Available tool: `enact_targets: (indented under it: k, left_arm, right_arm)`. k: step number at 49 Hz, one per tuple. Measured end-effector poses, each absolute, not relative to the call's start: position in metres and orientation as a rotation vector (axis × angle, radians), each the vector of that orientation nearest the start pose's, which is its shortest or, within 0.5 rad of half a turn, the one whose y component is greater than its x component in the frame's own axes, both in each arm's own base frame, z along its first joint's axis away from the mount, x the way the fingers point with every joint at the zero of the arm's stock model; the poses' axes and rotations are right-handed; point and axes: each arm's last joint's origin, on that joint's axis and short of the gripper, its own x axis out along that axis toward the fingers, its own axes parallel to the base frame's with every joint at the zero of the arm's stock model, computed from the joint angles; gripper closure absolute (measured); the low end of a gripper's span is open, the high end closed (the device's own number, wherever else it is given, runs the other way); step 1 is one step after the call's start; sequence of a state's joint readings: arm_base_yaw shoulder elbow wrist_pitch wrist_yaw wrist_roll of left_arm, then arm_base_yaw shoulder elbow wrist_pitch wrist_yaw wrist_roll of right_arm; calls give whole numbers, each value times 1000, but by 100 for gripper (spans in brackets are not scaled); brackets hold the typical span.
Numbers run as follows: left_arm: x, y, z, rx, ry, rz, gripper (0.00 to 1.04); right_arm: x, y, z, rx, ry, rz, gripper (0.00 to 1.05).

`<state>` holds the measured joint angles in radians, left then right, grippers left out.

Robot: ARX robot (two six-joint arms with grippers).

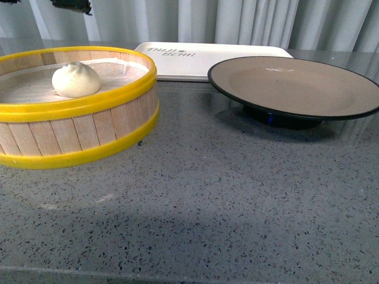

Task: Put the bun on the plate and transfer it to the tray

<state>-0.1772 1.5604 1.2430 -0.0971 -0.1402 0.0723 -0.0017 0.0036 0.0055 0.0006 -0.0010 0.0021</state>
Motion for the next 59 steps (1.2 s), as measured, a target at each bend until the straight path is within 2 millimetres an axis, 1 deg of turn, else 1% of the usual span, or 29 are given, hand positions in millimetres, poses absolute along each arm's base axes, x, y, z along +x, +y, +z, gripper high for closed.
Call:
enact_targets:
  k: [10, 15, 20, 43, 50, 59]
  left_arm:
    - [353, -49, 302, 158, 467, -38, 7]
    - [351, -45, 293, 141, 524, -56, 7]
    - [348, -46, 286, 114, 567, -83, 7]
    - [345, -62, 278, 62, 602, -142, 7]
    - [344, -68, 273, 82, 603, -138, 7]
    - [344, -73, 270, 155, 580, -131, 7]
  right_arm:
    - [98, 0, 165, 2, -2, -1, 8]
    - [98, 0, 165, 2, -2, -1, 8]
    - [98, 0, 165, 2, -2, -1, 8]
    - [98, 0, 165, 2, -2, -1, 8]
    - [98, 0, 165, 2, -2, -1, 8]
    - [98, 0, 165, 2, -2, -1, 8]
